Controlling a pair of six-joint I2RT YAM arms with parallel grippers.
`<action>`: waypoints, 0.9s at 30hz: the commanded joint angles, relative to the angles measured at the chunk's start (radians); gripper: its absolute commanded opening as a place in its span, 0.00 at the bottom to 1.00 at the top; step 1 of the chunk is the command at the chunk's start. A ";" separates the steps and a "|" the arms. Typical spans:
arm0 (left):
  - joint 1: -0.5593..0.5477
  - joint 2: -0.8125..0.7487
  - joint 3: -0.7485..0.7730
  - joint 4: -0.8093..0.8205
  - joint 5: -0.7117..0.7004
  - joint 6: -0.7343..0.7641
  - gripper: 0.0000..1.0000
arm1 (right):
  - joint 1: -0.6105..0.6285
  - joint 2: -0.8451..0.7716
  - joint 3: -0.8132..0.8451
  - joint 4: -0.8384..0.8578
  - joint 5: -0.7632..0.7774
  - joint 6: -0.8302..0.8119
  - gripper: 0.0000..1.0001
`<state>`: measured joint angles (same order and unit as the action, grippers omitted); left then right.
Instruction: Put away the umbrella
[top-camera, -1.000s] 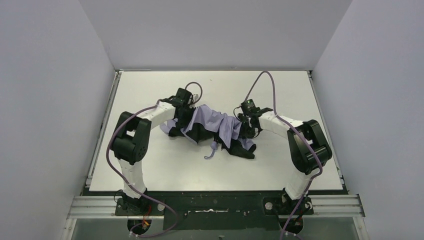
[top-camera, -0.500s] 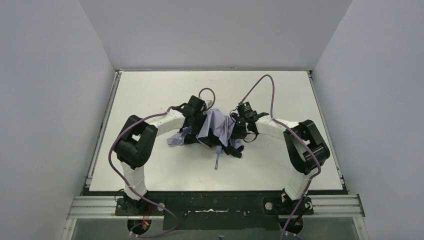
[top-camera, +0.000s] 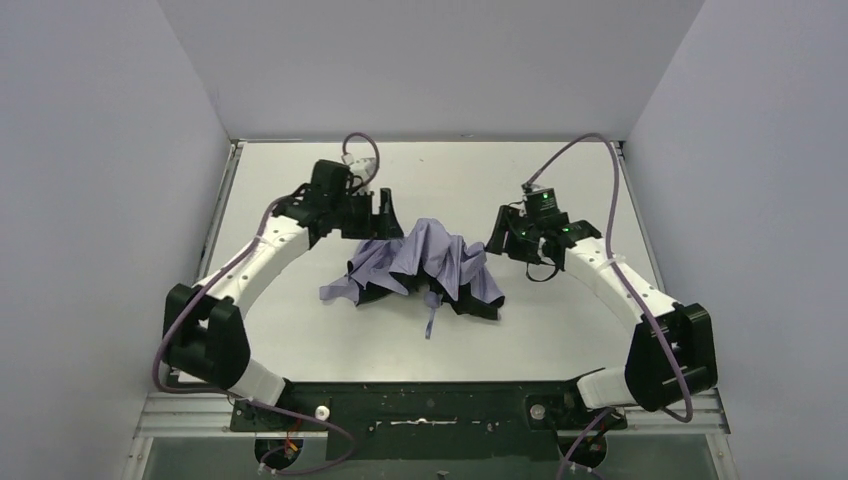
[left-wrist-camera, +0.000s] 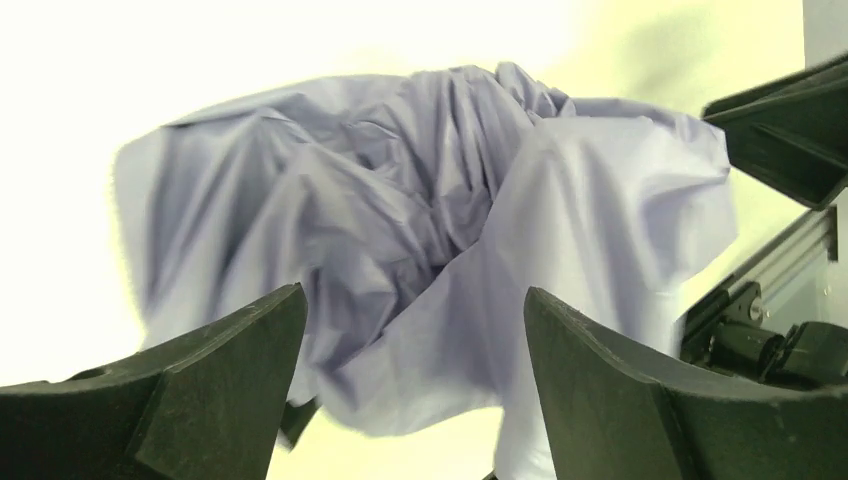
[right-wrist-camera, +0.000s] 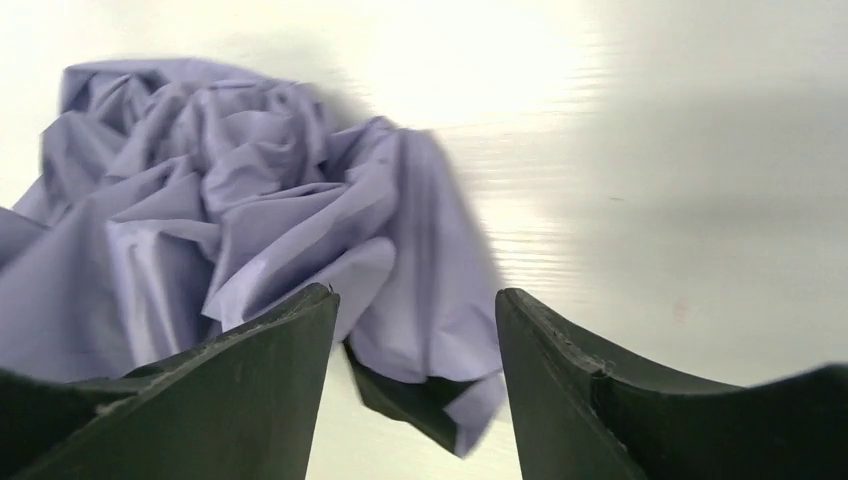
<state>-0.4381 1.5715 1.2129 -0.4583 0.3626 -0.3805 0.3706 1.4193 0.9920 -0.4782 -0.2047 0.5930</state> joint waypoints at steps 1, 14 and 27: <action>0.092 -0.108 0.046 -0.121 -0.049 0.093 0.79 | -0.056 -0.076 -0.013 -0.131 0.091 -0.100 0.62; 0.237 0.140 0.125 -0.158 -0.203 0.107 0.75 | -0.024 0.002 -0.124 -0.099 0.158 -0.053 0.54; 0.098 0.253 0.043 -0.081 -0.201 0.035 0.66 | 0.098 0.158 -0.171 0.140 0.023 0.046 0.47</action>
<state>-0.2836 1.8446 1.2858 -0.6090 0.1455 -0.3080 0.4454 1.5501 0.8307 -0.4793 -0.1055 0.5766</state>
